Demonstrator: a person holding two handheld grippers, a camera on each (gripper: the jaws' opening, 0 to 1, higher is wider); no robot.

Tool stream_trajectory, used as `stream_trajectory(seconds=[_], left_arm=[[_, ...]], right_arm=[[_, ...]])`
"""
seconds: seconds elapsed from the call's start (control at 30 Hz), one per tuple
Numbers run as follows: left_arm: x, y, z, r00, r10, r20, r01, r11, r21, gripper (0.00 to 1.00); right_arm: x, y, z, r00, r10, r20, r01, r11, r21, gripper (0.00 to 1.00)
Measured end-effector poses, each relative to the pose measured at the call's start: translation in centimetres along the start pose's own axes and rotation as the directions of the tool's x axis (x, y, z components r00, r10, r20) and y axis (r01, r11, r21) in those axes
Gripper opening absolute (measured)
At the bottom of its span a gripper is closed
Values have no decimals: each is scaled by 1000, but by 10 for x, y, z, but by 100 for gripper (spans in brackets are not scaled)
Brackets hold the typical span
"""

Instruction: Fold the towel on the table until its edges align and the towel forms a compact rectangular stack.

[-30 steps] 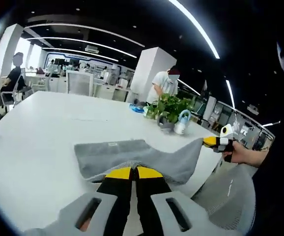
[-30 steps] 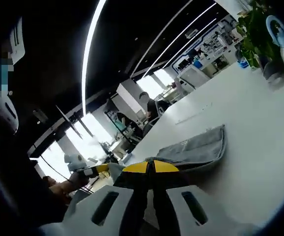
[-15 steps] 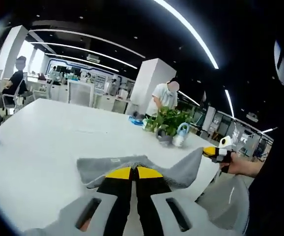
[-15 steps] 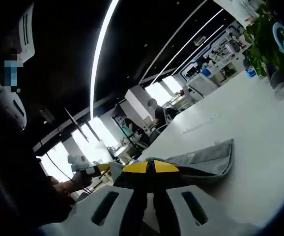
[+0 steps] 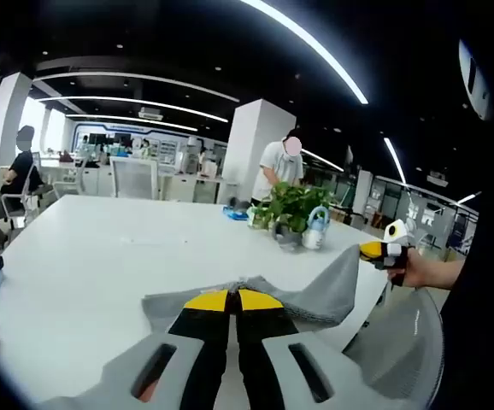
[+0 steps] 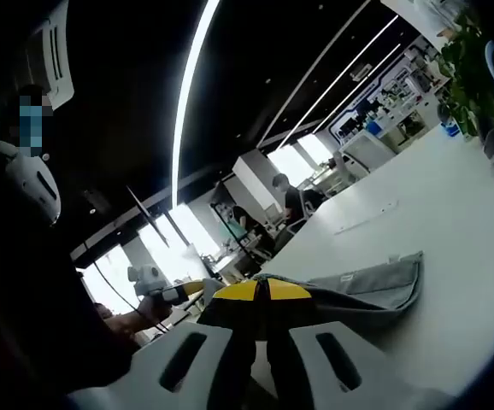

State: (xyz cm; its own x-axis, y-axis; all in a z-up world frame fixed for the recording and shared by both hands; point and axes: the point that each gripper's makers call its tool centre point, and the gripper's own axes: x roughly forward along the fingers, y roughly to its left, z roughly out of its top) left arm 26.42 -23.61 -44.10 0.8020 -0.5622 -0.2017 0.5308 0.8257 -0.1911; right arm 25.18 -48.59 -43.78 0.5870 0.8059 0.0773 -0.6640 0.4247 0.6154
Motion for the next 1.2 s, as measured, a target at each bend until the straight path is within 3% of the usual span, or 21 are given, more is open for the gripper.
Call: stream_trajectory(seconds=[0.5,0.9,1.2], left_arm=[[-17,7,21,997,37,61,-38,999,16,2],[-21,3,37,993,22,112,-22,1000,1,2],[-22,8,32,993,32,114,-30,999,-20,2]], right_arm=[[-5,5,10,998,41,48,-42,999,33,0],[-16,-3,23,992,50,119,-57,997,60,0],[-18,-12,24,991,20,133,-30,997,76,0]])
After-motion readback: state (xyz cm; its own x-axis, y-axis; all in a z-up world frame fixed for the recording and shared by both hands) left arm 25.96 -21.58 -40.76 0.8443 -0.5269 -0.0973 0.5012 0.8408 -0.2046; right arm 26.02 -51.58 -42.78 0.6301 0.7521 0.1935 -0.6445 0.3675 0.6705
